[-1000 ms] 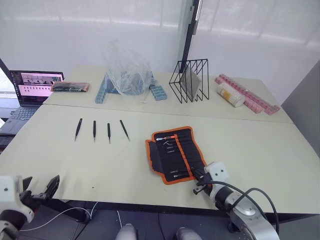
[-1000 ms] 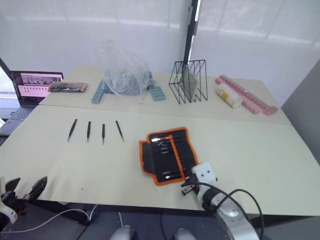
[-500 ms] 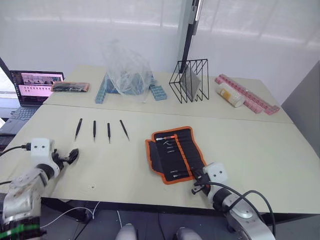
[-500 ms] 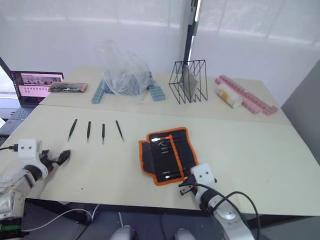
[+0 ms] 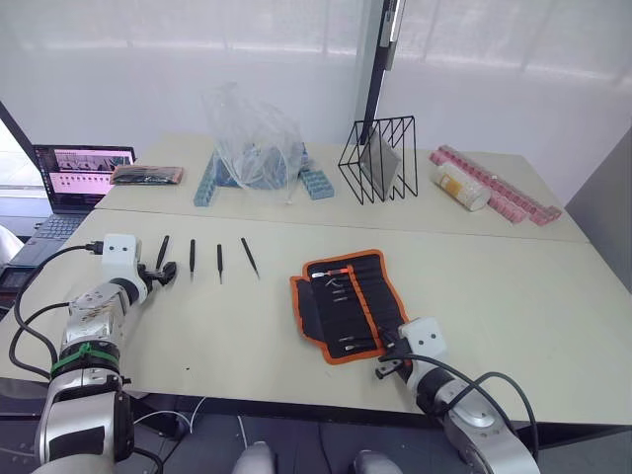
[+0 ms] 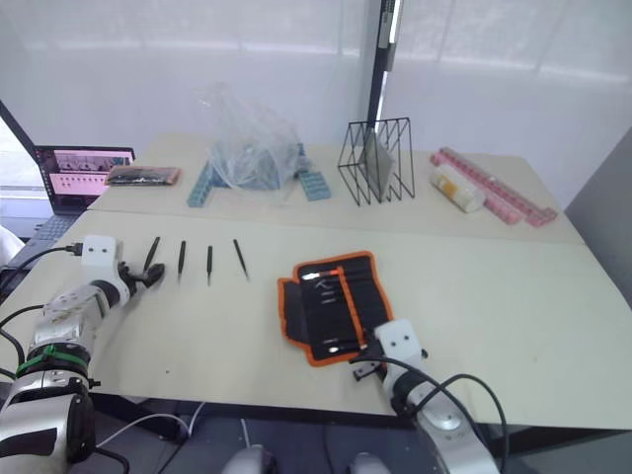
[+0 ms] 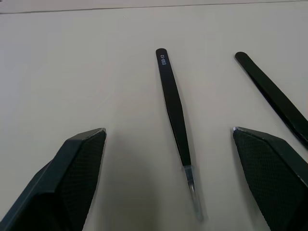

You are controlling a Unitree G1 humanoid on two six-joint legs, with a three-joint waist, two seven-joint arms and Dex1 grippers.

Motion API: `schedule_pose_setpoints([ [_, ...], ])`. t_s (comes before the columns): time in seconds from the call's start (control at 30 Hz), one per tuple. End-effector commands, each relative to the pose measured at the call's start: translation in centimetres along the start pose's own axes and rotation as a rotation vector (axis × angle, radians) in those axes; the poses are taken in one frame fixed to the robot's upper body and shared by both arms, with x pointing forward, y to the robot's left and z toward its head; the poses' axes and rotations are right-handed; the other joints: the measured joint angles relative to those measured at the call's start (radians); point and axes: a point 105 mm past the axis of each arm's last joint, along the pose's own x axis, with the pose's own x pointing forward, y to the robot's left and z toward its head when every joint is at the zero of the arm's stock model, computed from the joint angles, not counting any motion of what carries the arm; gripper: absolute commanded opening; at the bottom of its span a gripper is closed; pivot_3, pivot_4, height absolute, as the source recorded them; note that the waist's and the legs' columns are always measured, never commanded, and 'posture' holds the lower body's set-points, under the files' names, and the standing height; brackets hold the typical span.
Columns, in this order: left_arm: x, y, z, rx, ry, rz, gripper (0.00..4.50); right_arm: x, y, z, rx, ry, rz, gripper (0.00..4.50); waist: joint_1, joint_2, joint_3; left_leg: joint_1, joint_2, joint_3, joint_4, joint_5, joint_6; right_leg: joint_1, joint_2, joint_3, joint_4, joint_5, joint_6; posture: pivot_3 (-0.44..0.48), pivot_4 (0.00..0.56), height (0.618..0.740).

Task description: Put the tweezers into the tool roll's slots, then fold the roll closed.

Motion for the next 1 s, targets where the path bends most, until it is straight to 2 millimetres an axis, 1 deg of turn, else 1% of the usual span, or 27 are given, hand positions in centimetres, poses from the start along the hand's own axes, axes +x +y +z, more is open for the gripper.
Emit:
schedule_pose_setpoints([
  [0.03,0.4,-1.1,-2.7,-0.001,0.087,-0.029,2.99,-0.2,0.4,-1.2,0.025,0.054,0.008,0.00,0.000,0.001,0.000,0.000,0.000,0.000,0.000,0.000,0.000,0.000,0.000,0.000,0.000,0.000,0.000,0.000,0.150,0.708],
  [0.07,0.4,-1.3,-2.7,-0.004,0.083,-0.036,2.60,-0.2,0.4,-1.2,0.026,0.054,0.006,0.00,0.000,0.002,0.000,0.001,0.000,0.000,0.000,0.000,0.000,0.001,0.000,0.000,0.000,0.000,0.000,0.000,0.150,0.708],
  [0.2,0.7,-1.6,-2.8,-0.011,0.087,-0.045,1.38,-0.3,0.2,-1.2,0.025,0.055,-0.001,0.00,0.000,0.002,0.000,0.000,0.000,0.000,0.000,0.000,0.000,0.001,0.000,0.000,0.000,0.000,0.000,0.000,0.150,0.708],
  [0.33,0.8,-1.6,-2.9,-0.018,0.088,-0.036,0.03,-0.3,0.1,-1.1,0.025,0.054,-0.005,0.00,-0.002,0.003,0.000,0.000,0.000,0.000,0.000,0.000,0.000,0.001,0.000,0.000,0.000,0.000,0.000,0.000,0.150,0.708],
  [0.57,0.7,-1.0,-2.5,-0.033,0.066,-0.010,0.01,-0.2,0.2,-1.1,0.023,0.054,-0.004,0.00,-0.002,0.003,0.000,0.000,0.000,0.000,0.000,0.000,0.000,0.001,0.000,0.000,0.000,0.000,0.001,0.000,0.150,0.708],
  [0.77,0.2,0.1,-0.7,-0.010,-0.005,0.010,0.01,0.0,0.2,-1.0,0.020,0.054,0.000,0.00,-0.007,0.003,0.000,0.000,0.000,0.000,0.000,0.000,0.000,0.000,0.000,0.000,0.000,0.000,0.001,0.000,0.150,0.708],
  [0.8,0.1,0.3,-0.3,-0.002,-0.022,0.007,0.01,0.0,0.2,-1.0,0.019,0.054,0.001,0.00,-0.009,0.003,0.000,0.000,0.000,0.000,0.000,0.000,0.000,0.000,0.000,0.000,0.000,0.000,0.001,0.000,0.150,0.708],
  [0.9,-0.6,0.6,2.1,0.044,-0.099,-0.014,0.01,-0.1,0.2,-1.1,0.014,0.058,0.005,0.00,-0.015,0.001,0.002,-0.001,0.000,0.000,0.000,0.000,0.000,-0.001,0.001,0.000,0.000,0.000,0.001,0.000,0.150,0.708],
  [1.0,-1.9,-0.1,4.7,0.102,-0.175,-0.066,0.01,-0.2,0.1,-1.1,0.009,0.062,0.004,0.00,-0.017,-0.002,0.003,-0.006,0.001,0.000,-0.001,0.000,0.000,-0.006,0.001,0.000,0.000,0.000,0.000,0.000,0.150,0.708],
])
